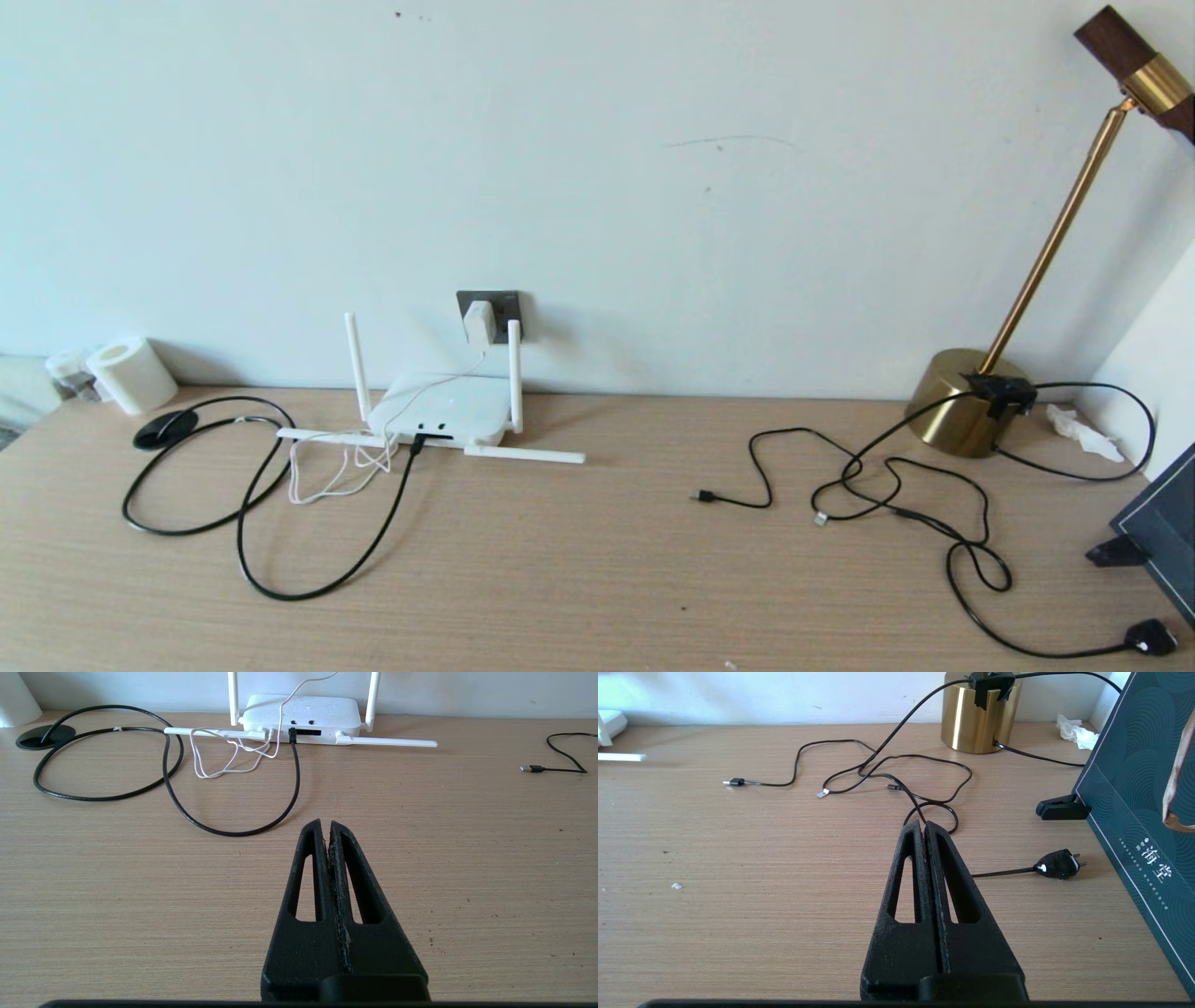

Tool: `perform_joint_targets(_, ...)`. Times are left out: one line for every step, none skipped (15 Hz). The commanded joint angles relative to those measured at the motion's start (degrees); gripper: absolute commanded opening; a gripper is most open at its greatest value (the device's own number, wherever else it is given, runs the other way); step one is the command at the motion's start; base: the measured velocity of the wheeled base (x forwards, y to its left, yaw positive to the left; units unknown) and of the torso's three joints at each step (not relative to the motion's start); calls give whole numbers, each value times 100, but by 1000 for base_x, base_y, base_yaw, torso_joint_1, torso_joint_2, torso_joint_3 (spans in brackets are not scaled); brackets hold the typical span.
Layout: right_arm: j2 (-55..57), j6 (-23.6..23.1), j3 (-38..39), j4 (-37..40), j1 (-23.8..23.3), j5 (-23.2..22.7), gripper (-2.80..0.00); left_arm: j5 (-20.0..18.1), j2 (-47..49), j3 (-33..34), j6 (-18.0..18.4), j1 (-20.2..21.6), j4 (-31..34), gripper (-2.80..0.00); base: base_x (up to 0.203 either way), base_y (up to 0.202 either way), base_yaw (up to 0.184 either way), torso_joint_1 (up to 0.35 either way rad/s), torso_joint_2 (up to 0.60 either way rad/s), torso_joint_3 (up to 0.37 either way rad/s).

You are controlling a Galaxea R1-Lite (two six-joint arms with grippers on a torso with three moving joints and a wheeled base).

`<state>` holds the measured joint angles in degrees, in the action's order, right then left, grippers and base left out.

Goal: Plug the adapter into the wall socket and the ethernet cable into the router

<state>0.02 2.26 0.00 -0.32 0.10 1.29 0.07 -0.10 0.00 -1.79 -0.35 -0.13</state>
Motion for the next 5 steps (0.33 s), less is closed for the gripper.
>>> perform_joint_targets(-2, 9, 0, -4, 5, 3, -280, 1, 10, 9, -5, 0, -4, -280, 0, 0, 0, 0, 0, 0)
perform_joint_targets(6, 12, 0, -4, 8, 3, -280, 1, 10, 9, -5, 0, -4, -280, 0, 0, 0, 0, 0, 0)
perform_joint_targets(-2, 12, 0, -4, -1, 3, -280, 1, 10, 9, -5, 0, -4, -280, 0, 0, 0, 0, 0, 0)
perform_joint_targets(1, 12, 0, -4, 4, 3, -280, 1, 10, 9, -5, 0, -4, -280, 0, 0, 0, 0, 0, 0)
perform_joint_targets(5, 12, 0, -4, -1, 3, -280, 1, 10, 9, -5, 0, -4, -280, 0, 0, 0, 0, 0, 0)
